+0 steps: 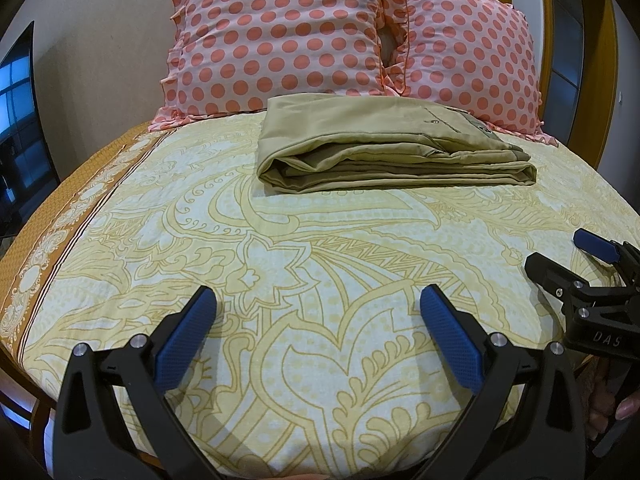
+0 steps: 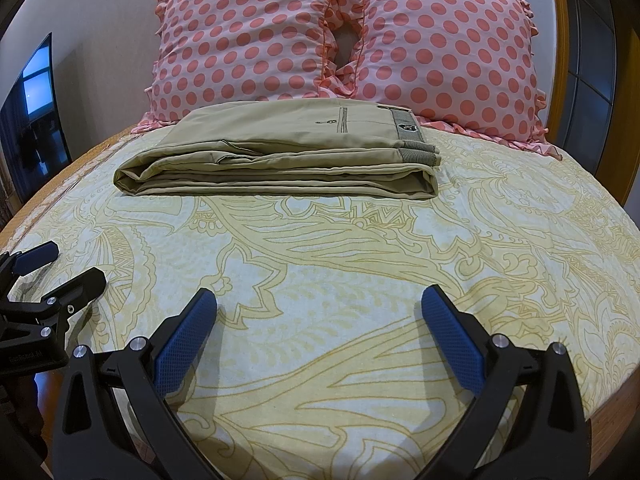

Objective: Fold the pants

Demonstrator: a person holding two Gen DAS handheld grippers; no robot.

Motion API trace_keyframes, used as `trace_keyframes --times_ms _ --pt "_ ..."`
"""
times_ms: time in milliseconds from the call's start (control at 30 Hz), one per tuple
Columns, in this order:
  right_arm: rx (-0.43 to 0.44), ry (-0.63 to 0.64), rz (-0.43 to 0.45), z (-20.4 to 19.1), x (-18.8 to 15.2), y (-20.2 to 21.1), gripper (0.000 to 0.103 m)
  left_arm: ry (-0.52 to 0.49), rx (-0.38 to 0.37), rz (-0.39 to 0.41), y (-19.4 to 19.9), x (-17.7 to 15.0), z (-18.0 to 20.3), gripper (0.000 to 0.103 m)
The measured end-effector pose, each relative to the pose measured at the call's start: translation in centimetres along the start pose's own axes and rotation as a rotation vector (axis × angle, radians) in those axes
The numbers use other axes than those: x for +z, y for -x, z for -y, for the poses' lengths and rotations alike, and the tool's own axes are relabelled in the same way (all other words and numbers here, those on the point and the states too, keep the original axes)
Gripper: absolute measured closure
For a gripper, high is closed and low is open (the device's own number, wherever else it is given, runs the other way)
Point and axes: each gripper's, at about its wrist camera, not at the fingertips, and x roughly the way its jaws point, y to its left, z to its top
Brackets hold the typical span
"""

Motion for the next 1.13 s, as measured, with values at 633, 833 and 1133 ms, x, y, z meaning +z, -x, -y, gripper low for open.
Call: trace_keyframes --times_ms 633,833,1133 --pt "0.001 0.001 0.000 0.07 -0.01 0.00 0.001 -0.001 0.001 0.006 0.07 0.07 0.19 0.002" --pt "0.003 0.002 0.000 0.10 0.00 0.00 0.001 0.003 0.005 0.010 0.13 0.11 0.35 0.002" --pt "0.003 0.002 0.000 0.10 0.00 -0.01 0.001 0.004 0.008 0.012 -0.07 0.18 0.52 0.002"
